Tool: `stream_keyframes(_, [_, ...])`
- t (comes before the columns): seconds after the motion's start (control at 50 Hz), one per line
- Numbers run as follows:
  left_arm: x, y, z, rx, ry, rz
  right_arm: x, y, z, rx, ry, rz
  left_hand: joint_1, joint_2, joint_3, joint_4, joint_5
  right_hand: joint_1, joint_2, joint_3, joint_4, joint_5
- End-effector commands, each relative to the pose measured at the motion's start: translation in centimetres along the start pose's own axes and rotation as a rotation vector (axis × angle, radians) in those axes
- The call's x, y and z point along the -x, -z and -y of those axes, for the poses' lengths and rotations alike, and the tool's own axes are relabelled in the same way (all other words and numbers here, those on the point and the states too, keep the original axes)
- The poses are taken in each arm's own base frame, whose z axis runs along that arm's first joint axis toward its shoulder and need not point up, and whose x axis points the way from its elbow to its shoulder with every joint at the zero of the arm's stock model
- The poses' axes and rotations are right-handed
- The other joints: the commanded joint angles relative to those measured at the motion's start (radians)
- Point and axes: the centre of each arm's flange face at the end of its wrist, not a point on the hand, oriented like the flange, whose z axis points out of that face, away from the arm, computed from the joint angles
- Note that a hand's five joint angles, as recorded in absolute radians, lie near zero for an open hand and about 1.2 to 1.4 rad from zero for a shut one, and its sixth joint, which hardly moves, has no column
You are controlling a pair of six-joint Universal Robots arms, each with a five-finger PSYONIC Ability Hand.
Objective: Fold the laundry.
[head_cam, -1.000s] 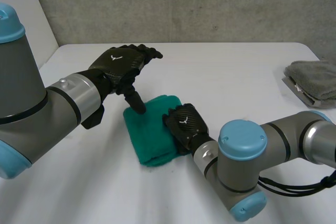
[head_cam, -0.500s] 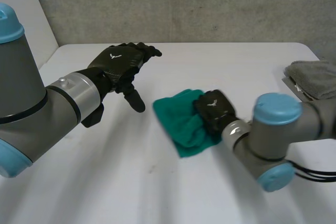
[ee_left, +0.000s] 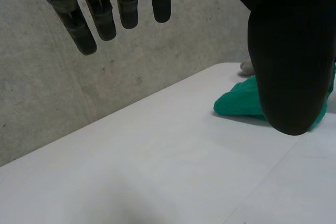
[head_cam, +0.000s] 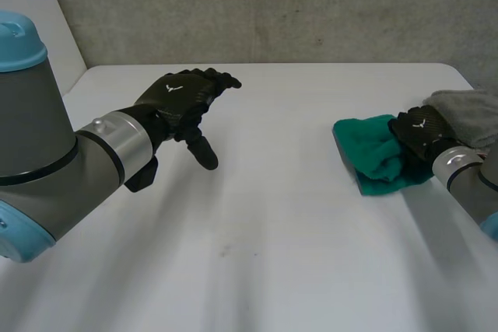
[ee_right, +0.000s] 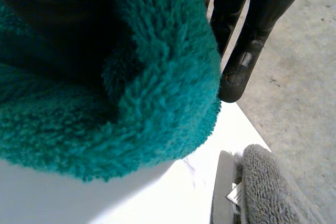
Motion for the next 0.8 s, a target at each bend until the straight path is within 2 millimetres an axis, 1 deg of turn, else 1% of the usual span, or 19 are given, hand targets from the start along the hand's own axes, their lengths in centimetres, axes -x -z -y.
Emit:
stream_keyframes(0.02, [0.0,-0.1,-0.5,0.012,0.004,0.0,-1.4,-1.7,-1.1,-0.028,0.071,-0.012,0.041,0.03,0.023,0.031,0.013,0.462,0.23,0.261,0.209,0.282])
stream_keyframes(0.08, [0.0,-0.2,-0.7,0.015,0.005,0.001,-2.4,-2.6,-0.9,-0.049,0.099,-0.038,0.041,0.03,0.023,0.031,0.013,0.462,0.23,0.261,0.209,0.282])
stream_keyframes(0.1, [0.1,-0.2,-0.7,0.015,0.005,0.003,-3.2,-3.2,-0.4,-0.07,0.119,-0.058,0.041,0.03,0.023,0.031,0.013,0.462,0.23,0.261,0.209,0.282])
stream_keyframes(0.16, [0.1,-0.3,-0.8,0.015,0.005,0.003,-4.8,-4.0,0.7,-0.112,0.145,-0.1,0.041,0.03,0.023,0.031,0.013,0.462,0.23,0.261,0.209,0.282])
stream_keyframes(0.18, [0.1,-0.3,-0.8,0.015,0.005,0.006,-5.9,-4.4,1.6,-0.145,0.161,-0.127,0.041,0.03,0.023,0.031,0.013,0.462,0.23,0.261,0.209,0.282])
stream_keyframes(0.22, [0.1,-0.3,-0.8,0.014,0.005,0.006,-7.0,-4.7,2.5,-0.176,0.176,-0.151,0.041,0.03,0.023,0.031,0.013,0.462,0.23,0.261,0.209,0.282])
stream_keyframes(0.24, [0.1,-0.3,-0.8,0.015,0.005,0.006,-8.3,-5.0,3.4,-0.208,0.193,-0.177,0.041,0.03,0.023,0.031,0.013,0.462,0.23,0.261,0.209,0.282])
stream_keyframes(0.3, [0.1,-0.3,-0.8,0.015,0.005,0.006,-10.3,-5.2,4.4,-0.252,0.213,-0.209,0.041,0.03,0.023,0.031,0.013,0.462,0.23,0.261,0.209,0.282])
stream_keyframes(0.32, [0.1,-0.3,-0.8,0.015,0.005,0.006,-11.4,-5.3,4.9,-0.268,0.218,-0.23,0.041,0.03,0.023,0.031,0.013,0.462,0.23,0.261,0.209,0.282])
stream_keyframes(0.38, [0.2,-0.4,-0.8,0.012,0.005,0.007,-12.9,-5.5,5.3,-0.28,0.208,-0.25,0.041,0.03,0.023,0.031,0.013,0.462,0.23,0.261,0.209,0.282])
stream_keyframes(0.4, [0.2,-0.3,-0.8,0.014,0.005,0.007,-13.8,-5.6,5.1,-0.275,0.197,-0.255,0.041,0.03,0.023,0.031,0.013,0.462,0.23,0.261,0.209,0.282])
stream_keyframes(0.46, [0.1,-0.3,-0.8,0.014,0.005,0.006,-15.0,-5.8,4.3,-0.257,0.174,-0.263,0.041,0.03,0.023,0.031,0.013,0.462,0.23,0.261,0.209,0.282])
stream_keyframes(0.48, [0.1,-0.3,-0.8,0.014,0.005,0.006,-15.9,-5.9,3.5,-0.241,0.161,-0.268,0.041,0.03,0.023,0.031,0.013,0.462,0.23,0.261,0.209,0.282])
stream_keyframes(0.54, [0.1,-0.4,-1.0,0.017,0.006,0.006,-16.7,-6.2,1.9,-0.211,0.147,-0.269,0.041,0.03,0.023,0.031,0.013,0.462,0.23,0.261,0.209,0.282])
stream_keyframes(0.56, [0.1,-0.4,-1.0,0.018,0.006,0.006,-17.2,-6.3,0.5,-0.189,0.138,-0.27,0.041,0.03,0.023,0.031,0.013,0.462,0.23,0.261,0.209,0.282])
stream_keyframes(0.62, [0.2,-0.5,-1.1,0.014,0.005,0.007,-17.7,-6.5,-1.7,-0.153,0.119,-0.266,0.044,0.033,0.025,0.033,0.016,0.462,0.23,0.261,0.209,0.282])
stream_keyframes(0.64, [0.2,-0.5,-1.1,0.012,0.005,0.007,-18.0,-6.3,-3.2,-0.125,0.109,-0.265,0.044,0.033,0.026,0.033,0.016,0.462,0.23,0.261,0.209,0.282])
stream_keyframes(0.74, [0.2,-0.6,-1.4,0.018,0.006,0.007,-18.9,-5.9,-7.0,-0.062,0.081,-0.279,0.044,0.033,0.026,0.033,0.016,0.462,0.23,0.261,0.209,0.282])
stream_keyframes(0.8, [0.2,-0.8,-1.8,0.029,0.008,0.007,-19.9,-5.2,-9.1,-0.022,0.064,-0.293,0.044,0.033,0.026,0.033,0.016,0.462,0.23,0.261,0.209,0.282])
